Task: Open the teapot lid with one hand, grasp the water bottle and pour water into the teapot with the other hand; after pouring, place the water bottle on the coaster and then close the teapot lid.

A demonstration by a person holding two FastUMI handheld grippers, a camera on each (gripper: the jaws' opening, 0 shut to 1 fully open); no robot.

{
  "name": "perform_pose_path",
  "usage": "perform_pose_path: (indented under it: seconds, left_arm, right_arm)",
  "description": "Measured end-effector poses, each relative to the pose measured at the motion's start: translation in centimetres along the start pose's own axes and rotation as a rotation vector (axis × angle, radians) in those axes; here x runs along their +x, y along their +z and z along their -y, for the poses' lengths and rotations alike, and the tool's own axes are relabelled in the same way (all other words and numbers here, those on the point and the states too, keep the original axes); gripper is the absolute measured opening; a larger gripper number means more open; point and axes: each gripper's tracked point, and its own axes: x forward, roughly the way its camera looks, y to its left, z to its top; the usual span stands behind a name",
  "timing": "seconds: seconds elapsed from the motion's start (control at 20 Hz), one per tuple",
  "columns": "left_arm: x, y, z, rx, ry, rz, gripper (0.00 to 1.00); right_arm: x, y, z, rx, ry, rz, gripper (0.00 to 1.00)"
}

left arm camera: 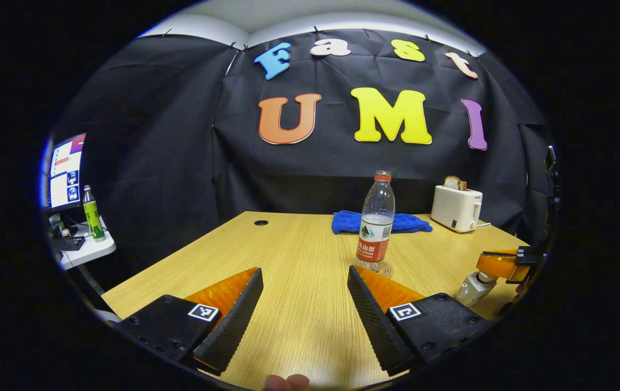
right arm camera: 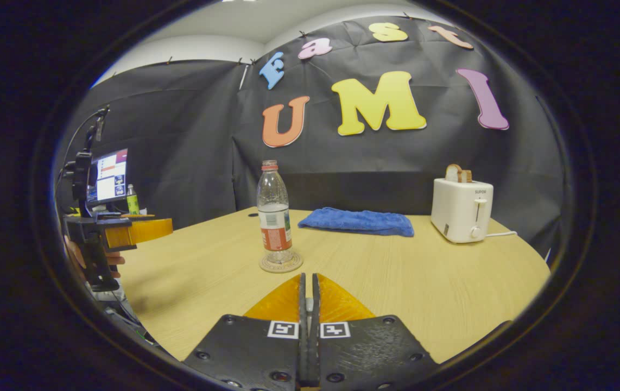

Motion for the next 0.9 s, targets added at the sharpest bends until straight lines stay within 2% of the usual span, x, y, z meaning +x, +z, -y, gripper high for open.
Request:
perform_pose_path:
  seconds: [0.35,0.4,0.45,0.55,0.6,0.65,0.75,0.8,0.9]
  left_arm:
    - [-0.4,0.5,1.0,0.014,-0.007,0.01,0.98]
    - [-0.6,0.7,1.3,0.011,-0.01,0.016,0.98]
    - [-0.8,1.1,1.6,0.011,-0.012,0.024,0.98]
    - [-1.2,1.9,2.4,0.017,-0.011,0.046,0.98]
    - [-1.4,2.4,2.7,0.018,-0.001,0.055,0.98]
    - [-1.7,2.9,3.1,0.018,0.01,0.062,0.98]
    - [-2.6,4.2,4.5,0.016,0.01,0.089,0.98]
    - [-3.0,5.0,5.3,0.019,0.005,0.109,0.98]
    - [-3.8,6.4,6.8,0.037,0.01,0.148,0.98]
  right_arm:
    - [0.5,-0.9,0.3,0.002,-0.008,-0.005,0.0]
    - [0.5,-0.9,0.3,-0.009,-0.013,-0.003,0.07]
    - [0.4,-0.6,0.4,-0.007,-0.014,0.005,0.1]
    - [-0.1,0.6,0.7,0.005,-0.034,0.039,0.27]
    - [-0.5,1.6,1.1,0.013,-0.057,0.063,0.4]
    - [-0.9,2.6,1.5,0.027,-0.077,0.087,0.48]
    - [-2.2,4.2,2.9,0.05,-0.14,0.118,0.84]
    - [-3.1,5.4,3.6,0.061,-0.168,0.139,0.96]
    - [-5.7,7.6,5.4,0.049,-0.222,0.178,0.96]
